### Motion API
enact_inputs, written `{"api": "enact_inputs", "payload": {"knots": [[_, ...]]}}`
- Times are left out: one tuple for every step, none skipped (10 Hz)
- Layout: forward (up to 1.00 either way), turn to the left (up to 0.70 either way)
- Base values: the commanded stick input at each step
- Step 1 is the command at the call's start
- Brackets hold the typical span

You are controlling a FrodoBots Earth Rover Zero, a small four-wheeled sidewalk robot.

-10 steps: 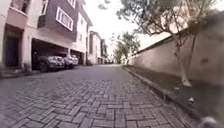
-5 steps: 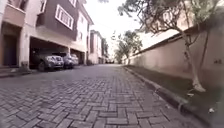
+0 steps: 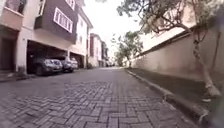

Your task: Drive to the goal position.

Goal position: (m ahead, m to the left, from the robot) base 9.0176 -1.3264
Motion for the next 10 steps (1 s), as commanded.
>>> {"api": "enact_inputs", "payload": {"knots": [[0.70,0.00],[0.70,0.00],[0.70,0.00],[0.70,-0.02],[0.70,-0.04],[0.70,-0.07],[0.70,-0.10],[0.70,-0.35],[0.70,0.00],[0.70,0.00]]}}
